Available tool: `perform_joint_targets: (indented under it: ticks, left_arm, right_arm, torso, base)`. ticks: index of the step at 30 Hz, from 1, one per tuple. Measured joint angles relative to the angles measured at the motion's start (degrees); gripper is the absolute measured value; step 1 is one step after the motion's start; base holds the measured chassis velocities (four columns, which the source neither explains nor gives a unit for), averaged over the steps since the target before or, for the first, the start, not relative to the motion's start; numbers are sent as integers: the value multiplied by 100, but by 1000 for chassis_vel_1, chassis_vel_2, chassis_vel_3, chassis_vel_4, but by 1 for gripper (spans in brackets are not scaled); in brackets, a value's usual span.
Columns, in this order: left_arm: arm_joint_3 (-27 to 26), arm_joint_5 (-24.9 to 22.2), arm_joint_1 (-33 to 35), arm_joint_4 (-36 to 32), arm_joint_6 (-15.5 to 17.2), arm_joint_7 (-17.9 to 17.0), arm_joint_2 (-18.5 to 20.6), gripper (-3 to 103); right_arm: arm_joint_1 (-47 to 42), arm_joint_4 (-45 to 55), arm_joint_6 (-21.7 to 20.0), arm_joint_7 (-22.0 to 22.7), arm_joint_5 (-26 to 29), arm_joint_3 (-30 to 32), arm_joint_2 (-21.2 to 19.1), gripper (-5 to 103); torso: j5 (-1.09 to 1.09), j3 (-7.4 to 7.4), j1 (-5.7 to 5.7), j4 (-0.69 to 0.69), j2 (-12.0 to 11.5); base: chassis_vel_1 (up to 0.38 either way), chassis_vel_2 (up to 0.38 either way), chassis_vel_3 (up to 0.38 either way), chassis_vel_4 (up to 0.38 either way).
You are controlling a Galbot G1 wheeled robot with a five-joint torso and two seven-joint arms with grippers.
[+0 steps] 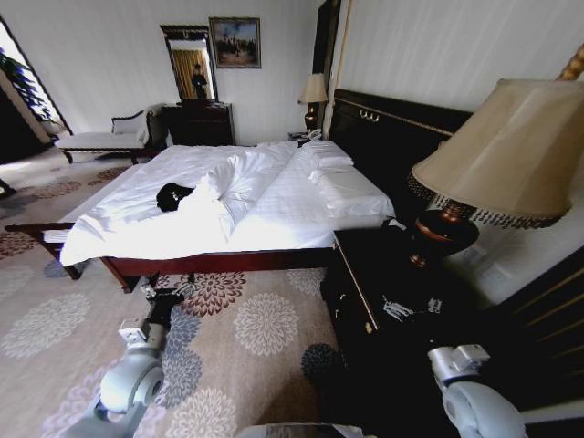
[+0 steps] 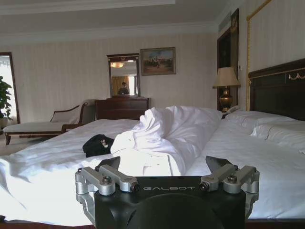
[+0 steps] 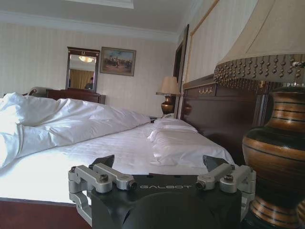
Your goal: Fold the clothes on the bed.
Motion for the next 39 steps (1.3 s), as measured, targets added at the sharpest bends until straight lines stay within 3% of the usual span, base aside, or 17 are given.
perform_joint_targets:
  ticks: [39]
  left_arm:
    - [-8,-34,42,-6,-4,13,-33,100]
  right_arm:
    - [-110,22,39,-50,-22,13,77,100]
  torso:
    - [0,0,1,0,0]
  base:
    - [-64,58,62,-64]
